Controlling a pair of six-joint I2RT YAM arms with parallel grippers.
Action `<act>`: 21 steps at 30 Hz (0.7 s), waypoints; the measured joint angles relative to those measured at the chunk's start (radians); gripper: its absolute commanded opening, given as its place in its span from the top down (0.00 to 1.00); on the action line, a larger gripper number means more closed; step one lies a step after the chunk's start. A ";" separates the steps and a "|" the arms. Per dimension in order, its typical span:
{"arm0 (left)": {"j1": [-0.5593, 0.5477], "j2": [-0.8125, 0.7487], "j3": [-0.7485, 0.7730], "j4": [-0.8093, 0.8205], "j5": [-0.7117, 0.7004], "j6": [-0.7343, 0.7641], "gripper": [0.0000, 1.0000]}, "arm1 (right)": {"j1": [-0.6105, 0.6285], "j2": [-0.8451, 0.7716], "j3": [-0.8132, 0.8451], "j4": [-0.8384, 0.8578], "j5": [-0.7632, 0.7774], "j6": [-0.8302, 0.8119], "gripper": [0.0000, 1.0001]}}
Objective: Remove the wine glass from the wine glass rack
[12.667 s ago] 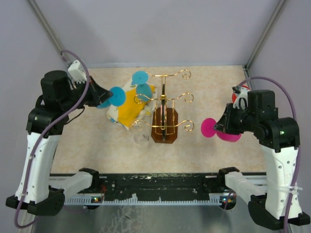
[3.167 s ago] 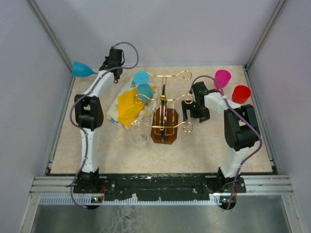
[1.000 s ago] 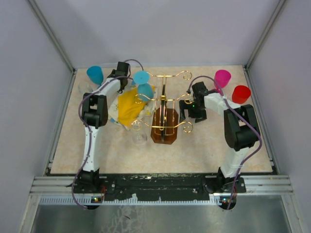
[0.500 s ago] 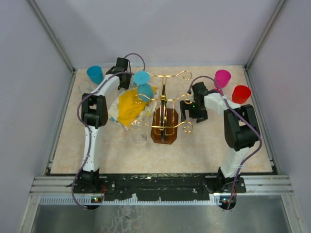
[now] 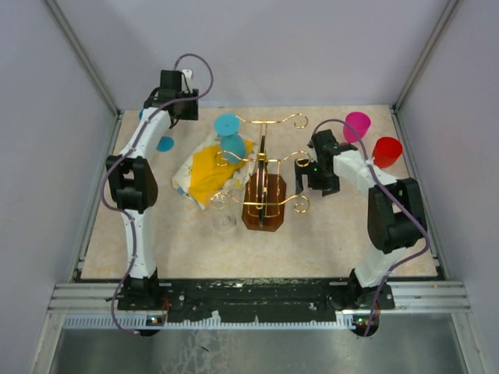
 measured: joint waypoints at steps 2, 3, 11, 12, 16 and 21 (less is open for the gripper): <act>0.006 -0.038 -0.001 0.001 0.018 -0.017 0.43 | 0.000 -0.032 0.000 -0.016 0.011 0.007 0.12; 0.009 -0.056 -0.004 0.003 0.025 -0.026 0.43 | 0.000 -0.050 -0.002 -0.022 0.017 0.011 0.14; 0.017 -0.215 -0.092 0.006 0.123 -0.133 0.48 | 0.005 -0.223 -0.076 -0.065 0.041 0.059 0.20; 0.017 -0.239 -0.112 0.006 0.142 -0.152 0.51 | 0.006 -0.241 -0.089 -0.072 0.046 0.066 0.19; 0.024 -0.360 -0.241 0.056 0.237 -0.244 0.60 | 0.016 -0.288 -0.131 -0.092 0.052 0.091 0.17; 0.031 -0.538 -0.446 0.176 0.337 -0.390 0.71 | 0.050 -0.306 -0.143 -0.117 0.069 0.116 0.15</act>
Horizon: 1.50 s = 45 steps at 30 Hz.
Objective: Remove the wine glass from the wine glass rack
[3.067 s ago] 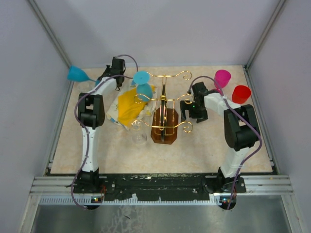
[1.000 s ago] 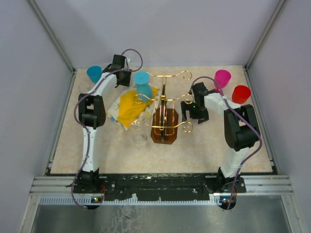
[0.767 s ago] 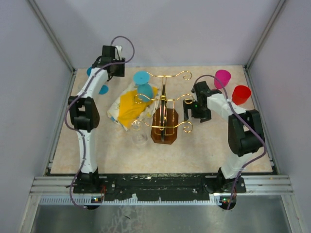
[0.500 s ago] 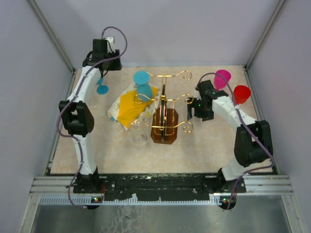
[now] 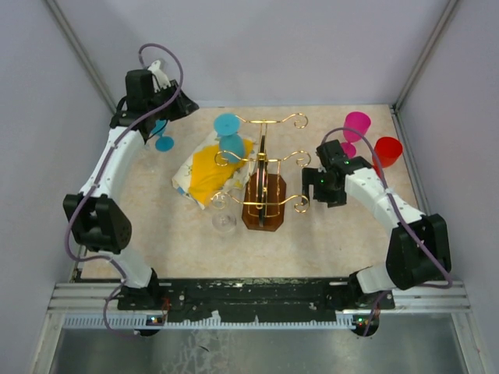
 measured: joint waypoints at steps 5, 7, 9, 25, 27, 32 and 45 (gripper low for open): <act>0.013 -0.108 -0.113 0.132 0.097 -0.127 0.74 | 0.022 -0.014 0.000 -0.007 0.004 0.011 0.15; 0.015 -0.138 -0.161 0.190 0.148 -0.177 0.74 | 0.024 -0.018 0.000 -0.008 0.006 0.012 0.14; 0.019 -0.158 -0.212 0.247 0.202 -0.222 0.74 | 0.025 -0.021 0.000 -0.009 0.007 0.016 0.14; 0.008 -0.162 -0.374 0.462 0.434 -0.424 0.66 | 0.035 -0.060 -0.014 -0.014 0.002 0.026 0.12; 0.004 -0.162 -0.389 0.467 0.441 -0.433 0.65 | 0.035 -0.060 -0.014 -0.014 0.002 0.026 0.12; -0.001 -0.162 -0.409 0.465 0.447 -0.441 0.65 | 0.035 -0.060 -0.023 -0.013 -0.005 0.026 0.12; -0.026 -0.148 -0.409 0.466 0.453 -0.443 0.72 | 0.035 -0.069 -0.031 -0.012 -0.021 0.026 0.11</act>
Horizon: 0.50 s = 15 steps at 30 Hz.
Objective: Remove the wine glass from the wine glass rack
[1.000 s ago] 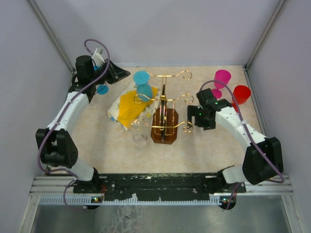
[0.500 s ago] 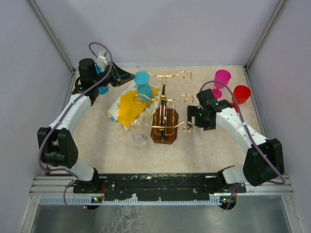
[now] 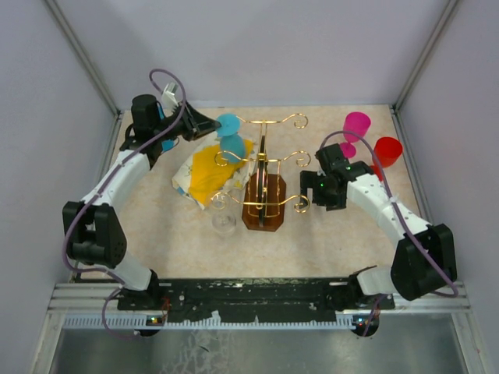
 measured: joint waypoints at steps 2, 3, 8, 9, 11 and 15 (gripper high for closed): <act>-0.006 0.006 0.000 0.003 0.005 -0.004 0.79 | 0.000 -0.001 -0.003 -0.002 0.000 0.000 0.11; -0.008 0.010 0.000 0.008 0.009 -0.008 0.86 | 0.000 -0.001 -0.003 -0.001 0.000 0.000 0.11; -0.012 0.020 0.000 0.036 0.026 -0.026 0.98 | 0.000 -0.002 -0.003 -0.001 0.000 0.000 0.11; -0.013 0.020 0.001 0.040 0.029 -0.029 1.00 | 0.000 -0.002 -0.003 -0.001 0.000 0.000 0.11; -0.013 0.020 0.001 0.044 0.034 -0.031 1.00 | 0.000 -0.002 -0.003 -0.001 0.000 0.000 0.11; -0.013 0.020 0.001 0.056 0.042 -0.053 1.00 | 0.000 -0.002 -0.008 0.003 -0.003 0.000 0.11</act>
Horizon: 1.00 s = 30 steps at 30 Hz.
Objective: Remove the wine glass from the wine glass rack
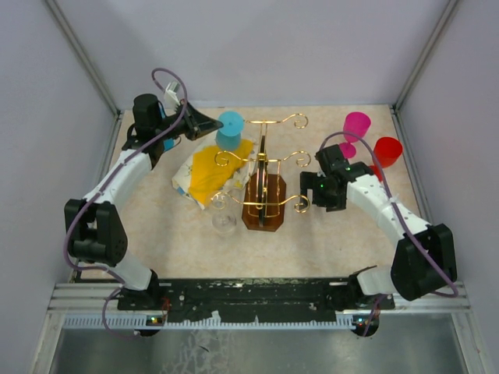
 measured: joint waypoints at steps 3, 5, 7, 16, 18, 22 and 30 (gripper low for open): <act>0.000 0.000 0.000 0.014 0.001 -0.018 1.00 | 0.000 0.000 -0.008 -0.001 -0.002 0.000 0.11; 0.000 0.000 0.002 0.018 -0.001 -0.026 1.00 | 0.000 0.000 -0.009 0.001 -0.005 0.000 0.11; 0.000 0.000 0.009 0.016 -0.006 -0.028 1.00 | 0.000 0.000 -0.009 0.001 -0.005 0.000 0.11; 0.048 0.000 0.050 0.024 -0.011 -0.053 1.00 | 0.000 -0.023 -0.034 0.003 -0.008 0.000 0.11; 0.065 0.000 0.050 0.024 -0.013 -0.062 1.00 | 0.000 -0.023 -0.034 0.005 -0.010 0.000 0.10; 0.087 0.001 0.051 0.026 -0.013 -0.085 1.00 | 0.000 -0.023 -0.034 0.005 -0.020 0.000 0.11; 0.085 0.056 0.069 0.098 0.002 -0.156 1.00 | 0.000 -0.023 -0.034 0.006 -0.024 0.000 0.11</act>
